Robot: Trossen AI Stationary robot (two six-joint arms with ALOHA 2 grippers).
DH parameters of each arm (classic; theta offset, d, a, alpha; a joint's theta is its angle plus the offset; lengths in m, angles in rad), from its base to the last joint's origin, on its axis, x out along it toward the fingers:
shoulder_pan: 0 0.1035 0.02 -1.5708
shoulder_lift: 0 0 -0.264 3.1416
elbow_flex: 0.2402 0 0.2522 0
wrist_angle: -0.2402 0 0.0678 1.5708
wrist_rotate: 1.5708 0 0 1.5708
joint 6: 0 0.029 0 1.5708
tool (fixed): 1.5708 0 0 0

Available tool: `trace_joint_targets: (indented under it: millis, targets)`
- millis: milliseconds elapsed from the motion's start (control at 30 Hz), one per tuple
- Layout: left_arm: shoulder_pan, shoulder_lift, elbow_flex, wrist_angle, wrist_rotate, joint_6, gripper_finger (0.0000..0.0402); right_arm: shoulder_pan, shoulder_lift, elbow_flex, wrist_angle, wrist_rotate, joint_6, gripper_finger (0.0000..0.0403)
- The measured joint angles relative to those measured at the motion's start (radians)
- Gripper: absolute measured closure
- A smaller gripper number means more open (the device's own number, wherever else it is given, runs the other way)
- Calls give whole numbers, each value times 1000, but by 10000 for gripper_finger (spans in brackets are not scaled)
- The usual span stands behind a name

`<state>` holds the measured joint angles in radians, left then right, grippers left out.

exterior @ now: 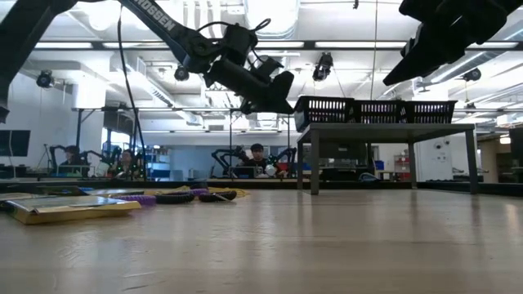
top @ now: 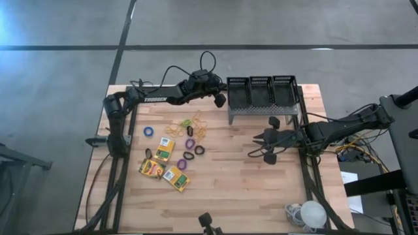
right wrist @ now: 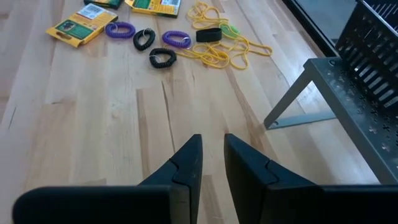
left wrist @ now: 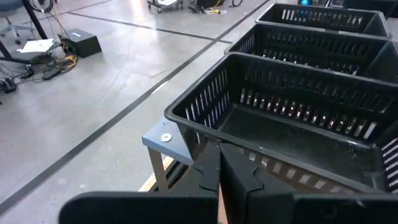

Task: Pick & Place Office Desk Supplies
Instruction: Put the black basket on the shelf, then put the black spring keychain into the right black basket on the shelf

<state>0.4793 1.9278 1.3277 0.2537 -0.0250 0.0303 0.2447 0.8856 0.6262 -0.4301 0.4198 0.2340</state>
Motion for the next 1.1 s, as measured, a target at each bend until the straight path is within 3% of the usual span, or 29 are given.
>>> trace_joint_targets:
  millis: [333,533,733,900,1100]
  targets:
    - [0,0,-8,-31,0,0,398,0,0,0,0,0,2,342]
    - [16,-36,1,-175,0,21,387,-1,0,-18,36,1,-1,342]
    - [6,-189,-40,-416,-8,72,385,-1,1,-147,267,-43,-32,342]
    - [-93,-373,-279,-379,-10,40,398,-1,6,-272,495,-147,-33,342]
    - [-303,-537,-691,4,-55,-108,397,-1,99,-384,841,-250,-100,342]
